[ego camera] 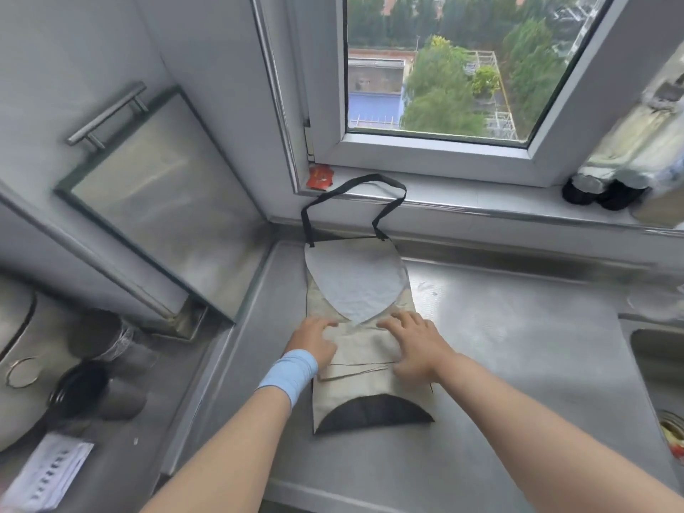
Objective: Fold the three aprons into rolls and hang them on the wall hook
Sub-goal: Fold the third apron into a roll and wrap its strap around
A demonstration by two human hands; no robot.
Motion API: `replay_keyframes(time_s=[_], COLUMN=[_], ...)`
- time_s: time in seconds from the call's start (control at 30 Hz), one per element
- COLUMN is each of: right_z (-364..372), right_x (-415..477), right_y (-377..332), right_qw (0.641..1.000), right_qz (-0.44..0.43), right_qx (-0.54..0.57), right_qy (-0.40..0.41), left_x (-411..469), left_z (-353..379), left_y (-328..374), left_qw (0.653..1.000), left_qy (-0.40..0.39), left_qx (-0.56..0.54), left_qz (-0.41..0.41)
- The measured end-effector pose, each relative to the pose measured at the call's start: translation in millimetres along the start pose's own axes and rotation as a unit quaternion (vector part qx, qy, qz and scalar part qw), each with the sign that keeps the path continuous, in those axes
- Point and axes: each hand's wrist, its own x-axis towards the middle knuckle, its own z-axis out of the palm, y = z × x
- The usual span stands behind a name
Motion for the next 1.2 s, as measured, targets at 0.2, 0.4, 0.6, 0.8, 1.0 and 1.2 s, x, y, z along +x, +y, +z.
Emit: replay_keyframes(time_s=[0.2,0.4,0.6,0.8,1.0,1.2], right_z=[21,22,-6,25,49,58], right_x=[10,24,49,16,-23,-39], right_y=[13,17,17,14,-2,-1], right_qw=[0.998,0.991,0.948,0.984,0.993,0.972], right_qz=[0.000,0.059,0.173,-0.016,-0.095,-0.142], right_qx=[-0.059,0.051,0.119,-0.003,-0.068,-0.185], right_qy=[-0.034,0.106,0.238,0.176,0.009,-0.012], left_x=[1,5,26,8,4,-15], left_z=[22,21,5,26,58,53], left_y=[-3,4,10,15,1,4], left_qw=[0.960,0.945,0.942,0.952,0.929,0.937], left_qy=[-0.143,-0.045,0.256,-0.021,-0.130,0.013], left_qx=[0.219,0.292,0.176,0.221,0.322,0.271], left_qz=[0.096,0.140,0.125,0.209,0.132,0.220])
